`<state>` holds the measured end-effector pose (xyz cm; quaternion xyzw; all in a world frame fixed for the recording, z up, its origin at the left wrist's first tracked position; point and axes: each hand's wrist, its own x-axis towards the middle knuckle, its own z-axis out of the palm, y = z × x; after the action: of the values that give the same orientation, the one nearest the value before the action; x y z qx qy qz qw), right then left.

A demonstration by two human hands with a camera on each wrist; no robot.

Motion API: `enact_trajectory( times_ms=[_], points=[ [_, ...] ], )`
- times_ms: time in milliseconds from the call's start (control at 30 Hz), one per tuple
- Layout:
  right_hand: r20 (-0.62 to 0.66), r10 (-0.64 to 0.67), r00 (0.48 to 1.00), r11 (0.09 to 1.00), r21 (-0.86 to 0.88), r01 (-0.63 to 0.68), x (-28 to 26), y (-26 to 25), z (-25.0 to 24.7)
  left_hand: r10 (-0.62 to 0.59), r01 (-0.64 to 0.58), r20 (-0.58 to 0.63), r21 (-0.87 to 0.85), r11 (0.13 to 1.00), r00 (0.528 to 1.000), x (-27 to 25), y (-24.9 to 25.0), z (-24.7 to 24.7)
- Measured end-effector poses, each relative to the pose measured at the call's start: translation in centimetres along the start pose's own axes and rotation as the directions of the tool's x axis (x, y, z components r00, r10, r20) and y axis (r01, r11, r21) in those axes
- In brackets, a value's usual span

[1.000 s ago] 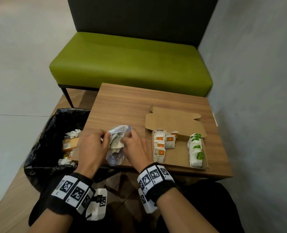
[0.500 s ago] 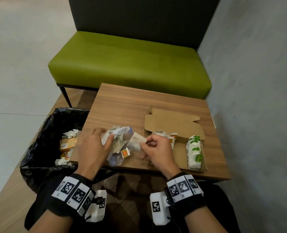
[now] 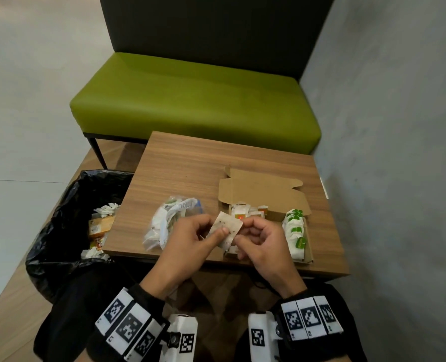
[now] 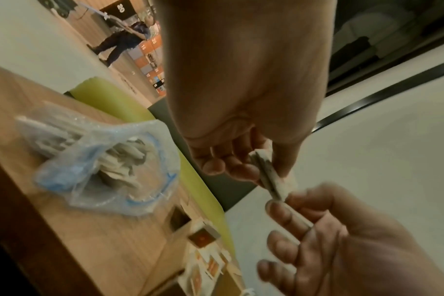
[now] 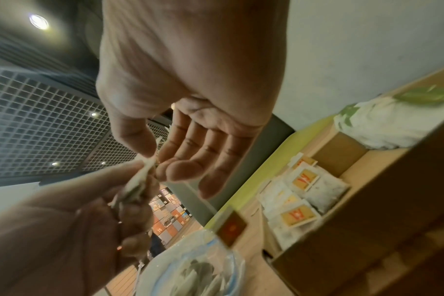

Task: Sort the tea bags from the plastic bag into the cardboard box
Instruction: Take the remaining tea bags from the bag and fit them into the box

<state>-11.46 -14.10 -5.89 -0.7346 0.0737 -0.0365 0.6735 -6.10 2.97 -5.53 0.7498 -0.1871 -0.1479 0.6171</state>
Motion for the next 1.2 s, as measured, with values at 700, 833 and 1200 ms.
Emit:
enact_trajectory(
  times_ms=[700,833,1200],
  points=[
    [0.044,-0.063,0.997,0.926,-0.370,0.075,-6.9,2.9,1.0,-0.170,0.197,0.099,-0.438,0.877,0.980,-5.5,3.1,2.5],
    [0.072,-0.096,0.993,0.903,-0.412,0.117,-6.7,2.5,1.2,-0.173,0.210,0.123,-0.427,0.880,0.977,-6.4,3.5,2.7],
    [0.141,-0.069,0.988,0.839,-0.528,0.134,-8.2,4.0,1.0,-0.146,0.133,-0.003,-0.398,0.908,0.989,-7.4,3.4,2.4]
  ],
)
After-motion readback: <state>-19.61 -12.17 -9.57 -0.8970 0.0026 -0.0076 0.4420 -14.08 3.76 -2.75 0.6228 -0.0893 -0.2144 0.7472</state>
